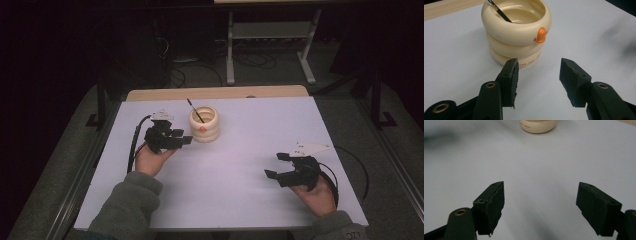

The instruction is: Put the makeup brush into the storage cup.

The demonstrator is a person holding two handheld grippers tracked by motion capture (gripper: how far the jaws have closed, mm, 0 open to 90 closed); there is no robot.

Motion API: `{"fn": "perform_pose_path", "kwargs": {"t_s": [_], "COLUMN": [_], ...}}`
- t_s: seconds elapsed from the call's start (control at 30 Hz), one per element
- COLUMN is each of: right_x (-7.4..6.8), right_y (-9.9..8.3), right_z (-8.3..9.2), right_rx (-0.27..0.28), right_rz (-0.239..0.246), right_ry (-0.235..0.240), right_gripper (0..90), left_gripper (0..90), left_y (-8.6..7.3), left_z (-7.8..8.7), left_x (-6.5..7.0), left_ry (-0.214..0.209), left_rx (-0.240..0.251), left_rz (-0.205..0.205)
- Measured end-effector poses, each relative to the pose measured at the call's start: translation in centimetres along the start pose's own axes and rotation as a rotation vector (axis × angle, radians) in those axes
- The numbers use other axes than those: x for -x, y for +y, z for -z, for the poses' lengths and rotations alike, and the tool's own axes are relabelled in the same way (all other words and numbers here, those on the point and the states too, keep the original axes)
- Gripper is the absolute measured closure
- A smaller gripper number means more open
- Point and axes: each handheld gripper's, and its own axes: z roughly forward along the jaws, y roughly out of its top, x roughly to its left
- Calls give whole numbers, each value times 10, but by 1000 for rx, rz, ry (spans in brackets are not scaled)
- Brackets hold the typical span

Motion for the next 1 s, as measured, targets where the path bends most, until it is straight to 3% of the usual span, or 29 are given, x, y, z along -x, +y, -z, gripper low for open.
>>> {"fn": "perform_pose_path", "kwargs": {"t_s": [0.43, 0.57, 0.8, 1.0], "right_x": [0, 1, 1, 1], "right_y": [0, 0, -1, -1], "right_z": [0, 0, 0, 1], "right_rx": [2, 0, 4, 2], "right_rz": [-11, -16, -17, -24], "right_ry": [-2, -1, -2, -3], "right_gripper": [214, 214, 214, 214], "left_gripper": [401, 358, 328, 317], "left_y": [-21, -26, -38, -47], "left_z": [7, 13, 23, 29], "left_x": [9, 13, 24, 30], "left_ry": [0, 1, 2, 6], "left_rx": [9, 1, 6, 30], "left_rz": [-27, -72, -104, -98]}}
